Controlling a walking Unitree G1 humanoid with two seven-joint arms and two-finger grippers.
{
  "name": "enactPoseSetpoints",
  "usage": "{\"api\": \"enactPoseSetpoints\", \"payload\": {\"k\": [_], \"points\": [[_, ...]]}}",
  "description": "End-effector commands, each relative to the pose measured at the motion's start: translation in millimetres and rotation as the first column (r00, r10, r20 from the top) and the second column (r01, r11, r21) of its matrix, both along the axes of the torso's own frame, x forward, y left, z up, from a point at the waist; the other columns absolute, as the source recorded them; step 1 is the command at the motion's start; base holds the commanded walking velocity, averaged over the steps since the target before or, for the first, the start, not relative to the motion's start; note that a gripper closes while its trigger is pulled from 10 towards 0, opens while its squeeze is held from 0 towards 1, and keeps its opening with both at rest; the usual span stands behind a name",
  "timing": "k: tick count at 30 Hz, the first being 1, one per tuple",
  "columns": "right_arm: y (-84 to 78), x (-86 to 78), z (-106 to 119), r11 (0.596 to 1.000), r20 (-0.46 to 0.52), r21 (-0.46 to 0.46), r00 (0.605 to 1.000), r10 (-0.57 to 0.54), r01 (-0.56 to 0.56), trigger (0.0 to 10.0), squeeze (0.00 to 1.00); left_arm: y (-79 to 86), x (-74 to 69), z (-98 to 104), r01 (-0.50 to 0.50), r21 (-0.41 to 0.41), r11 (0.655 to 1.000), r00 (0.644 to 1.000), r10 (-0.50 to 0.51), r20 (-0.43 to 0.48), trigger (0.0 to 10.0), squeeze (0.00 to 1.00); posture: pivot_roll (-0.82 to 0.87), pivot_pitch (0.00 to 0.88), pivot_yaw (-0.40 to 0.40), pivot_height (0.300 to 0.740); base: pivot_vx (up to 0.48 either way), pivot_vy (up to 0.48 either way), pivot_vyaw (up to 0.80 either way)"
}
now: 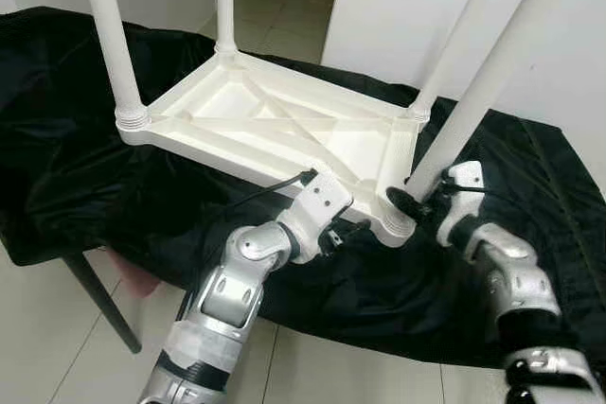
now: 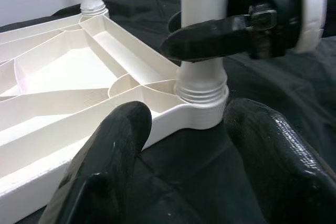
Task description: Building children table
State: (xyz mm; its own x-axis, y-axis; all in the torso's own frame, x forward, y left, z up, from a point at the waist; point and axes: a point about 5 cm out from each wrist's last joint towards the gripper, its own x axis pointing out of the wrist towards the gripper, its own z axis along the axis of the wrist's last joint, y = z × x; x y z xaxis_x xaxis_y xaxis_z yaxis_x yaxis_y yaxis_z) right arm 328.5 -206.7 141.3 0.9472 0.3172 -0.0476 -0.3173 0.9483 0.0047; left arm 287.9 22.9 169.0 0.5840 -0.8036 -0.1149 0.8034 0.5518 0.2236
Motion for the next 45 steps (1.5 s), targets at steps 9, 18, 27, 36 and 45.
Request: {"api": "enactPoseSetpoints", "payload": {"k": [9,18,27,36,45], "points": [[1.1,-11.8,-11.5,0.932,-0.048,0.025,0.931,-0.361,0.362,10.0,0.0,-0.2,1.8,-0.2,-0.084,-0.012,0.996,0.996,0.084,0.004,10.0,0.0,0.02,0.0,-0.132,0.74,0.0,0.0,0.0],[22.8,-16.7,-11.9,0.808,-0.057,0.05,0.81,-0.584,0.586,10.0,0.0,-0.1,3.4,1.0,-0.084,-0.013,0.996,0.996,0.084,0.004,10.0,0.0,0.03,0.0,-0.127,0.74,0.0,0.0,0.0],[26.4,-19.6,0.6,0.87,0.013,0.158,0.879,-0.476,0.468,10.0,1.0,-0.7,3.9,1.4,-0.093,-0.022,0.995,0.996,0.092,-0.003,10.0,0.0,0.02,0.0,-0.133,0.74,0.0,0.0,0.0],[1.4,-21.3,0.2,0.962,0.013,0.104,0.967,-0.255,0.252,10.0,0.0,-1.7,3.1,0.5,-0.091,-0.022,0.996,0.996,0.091,-0.006,10.0,0.0,0.01,0.0,-0.132,0.74,0.0,0.0,0.0],[-10.1,-15.3,8.9,0.998,0.052,-0.006,0.997,0.062,-0.062,10.0,0.0,-2.8,3.9,1.2,-0.082,-0.022,0.996,0.997,0.082,-0.006,10.0,0.0,0.0,0.0,-0.123,0.74,0.0,0.0,0.0]]}}
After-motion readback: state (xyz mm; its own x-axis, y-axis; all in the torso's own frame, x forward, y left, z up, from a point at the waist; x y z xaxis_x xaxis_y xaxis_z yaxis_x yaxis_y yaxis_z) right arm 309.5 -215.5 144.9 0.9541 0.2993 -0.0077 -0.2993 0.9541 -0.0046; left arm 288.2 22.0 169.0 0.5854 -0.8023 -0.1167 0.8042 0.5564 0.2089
